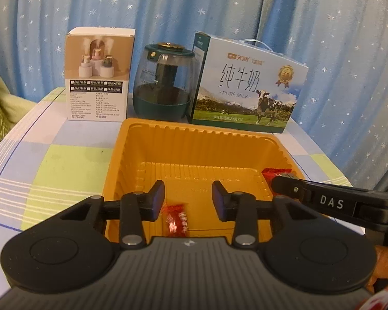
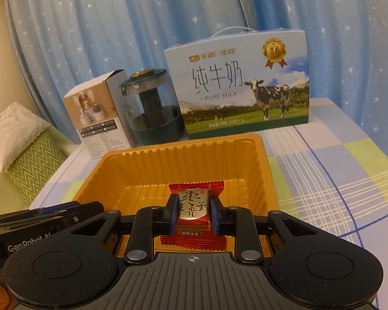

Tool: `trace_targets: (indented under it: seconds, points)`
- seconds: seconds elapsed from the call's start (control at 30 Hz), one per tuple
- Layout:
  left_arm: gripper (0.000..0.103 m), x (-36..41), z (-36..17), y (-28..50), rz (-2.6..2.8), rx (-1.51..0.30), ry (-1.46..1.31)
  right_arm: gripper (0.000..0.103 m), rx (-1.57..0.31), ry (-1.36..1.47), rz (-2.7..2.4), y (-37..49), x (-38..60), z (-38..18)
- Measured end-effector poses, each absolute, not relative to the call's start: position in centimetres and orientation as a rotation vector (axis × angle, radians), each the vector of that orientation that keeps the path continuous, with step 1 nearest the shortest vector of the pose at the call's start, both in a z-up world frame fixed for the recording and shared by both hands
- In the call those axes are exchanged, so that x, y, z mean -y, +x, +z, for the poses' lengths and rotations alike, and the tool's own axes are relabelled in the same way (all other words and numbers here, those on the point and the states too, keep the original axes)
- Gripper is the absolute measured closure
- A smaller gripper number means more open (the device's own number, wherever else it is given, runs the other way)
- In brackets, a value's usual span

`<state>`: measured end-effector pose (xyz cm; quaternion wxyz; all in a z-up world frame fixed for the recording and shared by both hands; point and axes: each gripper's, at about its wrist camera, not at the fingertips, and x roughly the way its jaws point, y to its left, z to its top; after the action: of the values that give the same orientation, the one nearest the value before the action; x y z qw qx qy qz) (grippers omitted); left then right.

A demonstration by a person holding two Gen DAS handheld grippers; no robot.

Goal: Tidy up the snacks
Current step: 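Lower the large red candy into the orange tray and open the right gripper, then lift both grippers out of the tray and move back toward the snacks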

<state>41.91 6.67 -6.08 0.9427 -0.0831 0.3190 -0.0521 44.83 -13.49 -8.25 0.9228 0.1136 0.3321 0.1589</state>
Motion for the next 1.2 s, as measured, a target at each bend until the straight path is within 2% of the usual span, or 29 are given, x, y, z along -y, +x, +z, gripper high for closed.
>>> trace_targets:
  seconds: [0.5, 0.57, 0.6, 0.63, 1.2]
  points:
    - [0.063, -7.7, -5.6, 41.2, -0.058, -0.641, -0.151, 0.076, -0.662, 0.306, 0.348, 45.2, 14.0, -8.2]
    - [0.059, -7.6, -5.7, 41.2, -0.06, -0.647, -0.148, 0.063, -0.663, 0.333, 0.344, 45.2, 14.2, -8.1]
    - [0.058, -7.6, -5.7, 41.2, -0.06, -0.65, -0.147, 0.052, -0.656, 0.35, 0.342, 45.2, 14.4, -8.1]
    - [0.056, -7.6, -5.7, 41.2, -0.061, -0.651, -0.148, 0.05, -0.651, 0.357, 0.336, 45.1, 14.6, -8.1]
    - [0.054, -7.9, -5.5, 40.4, -0.063, -0.639, -0.14, 0.05, -0.632, 0.331, 0.298, 44.3, 15.2, -7.3]
